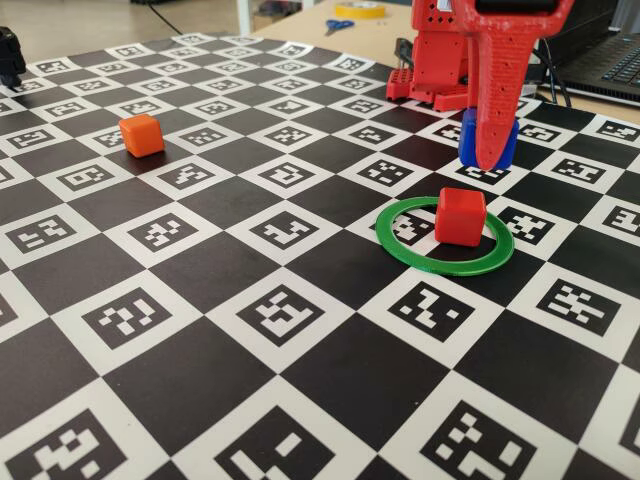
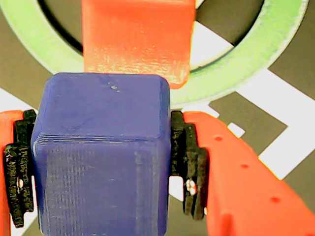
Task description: Grab the red cube then put it in the green circle then put the blue cube on top and finally the orange cube on top
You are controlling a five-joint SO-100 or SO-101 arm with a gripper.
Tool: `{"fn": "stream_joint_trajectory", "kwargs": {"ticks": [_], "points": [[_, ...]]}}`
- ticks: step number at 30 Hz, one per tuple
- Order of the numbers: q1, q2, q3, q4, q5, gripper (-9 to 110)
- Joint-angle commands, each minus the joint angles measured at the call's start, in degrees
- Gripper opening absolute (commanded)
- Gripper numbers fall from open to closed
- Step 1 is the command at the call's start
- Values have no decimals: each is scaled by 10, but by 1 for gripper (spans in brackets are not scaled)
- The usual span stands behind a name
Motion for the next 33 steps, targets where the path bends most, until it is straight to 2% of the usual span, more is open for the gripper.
{"fn": "stream_joint_trajectory", "kwargs": {"ticks": [1,33], "points": [[-4,11,-11,-9,3,10],[18,-8,25,-40,-4,10]]}}
